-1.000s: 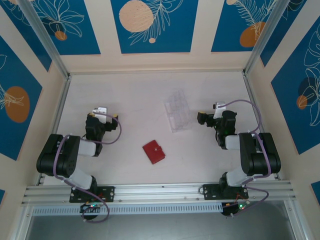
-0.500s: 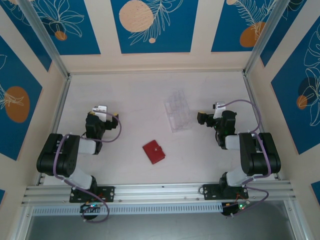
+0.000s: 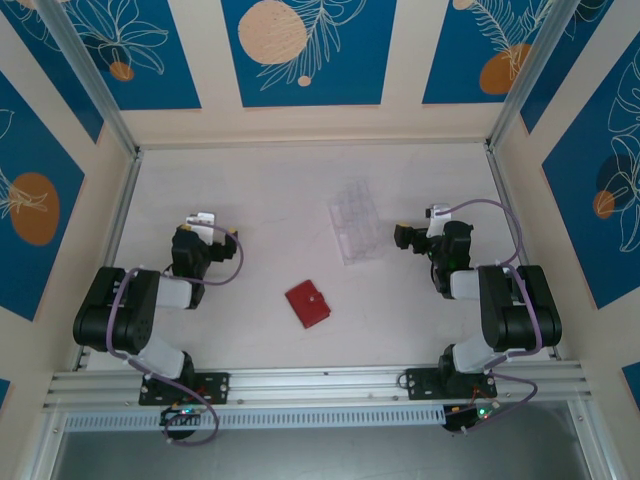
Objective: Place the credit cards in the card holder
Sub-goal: Reset both arms
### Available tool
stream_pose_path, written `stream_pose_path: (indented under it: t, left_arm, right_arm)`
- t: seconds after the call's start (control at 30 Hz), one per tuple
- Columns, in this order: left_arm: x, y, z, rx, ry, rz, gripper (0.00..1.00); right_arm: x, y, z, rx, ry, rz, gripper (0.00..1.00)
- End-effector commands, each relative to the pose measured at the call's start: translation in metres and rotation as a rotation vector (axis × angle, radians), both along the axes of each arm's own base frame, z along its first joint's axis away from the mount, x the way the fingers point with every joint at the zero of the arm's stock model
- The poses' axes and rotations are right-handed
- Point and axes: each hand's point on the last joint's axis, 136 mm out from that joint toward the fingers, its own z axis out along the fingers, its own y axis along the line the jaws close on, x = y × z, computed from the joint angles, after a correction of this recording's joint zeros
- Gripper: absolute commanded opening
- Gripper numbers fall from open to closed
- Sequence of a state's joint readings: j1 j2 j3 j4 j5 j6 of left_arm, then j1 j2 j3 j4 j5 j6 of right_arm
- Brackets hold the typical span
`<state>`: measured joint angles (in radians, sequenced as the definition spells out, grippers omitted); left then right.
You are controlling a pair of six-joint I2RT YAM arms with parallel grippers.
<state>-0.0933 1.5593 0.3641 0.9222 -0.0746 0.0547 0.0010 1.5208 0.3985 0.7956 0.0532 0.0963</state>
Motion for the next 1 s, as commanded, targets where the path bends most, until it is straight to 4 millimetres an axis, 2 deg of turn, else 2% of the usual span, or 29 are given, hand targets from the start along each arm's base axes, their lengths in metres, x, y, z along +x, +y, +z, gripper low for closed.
stream_pose_path:
  t: [0.0, 0.97]
  left_arm:
    - [0.003, 0.0002, 0.0062, 0.008, -0.02, -0.012, 1.0]
    - [0.0032, -0.0006, 0.0068, 0.009, -0.023, -0.012, 1.0]
  right_arm:
    - [0.0062, -0.0002, 0.0083, -0.018, -0.028, -0.006, 0.99]
    - [0.0061, -0.0011, 0.0087, 0.002, -0.025, 0.003, 0.99]
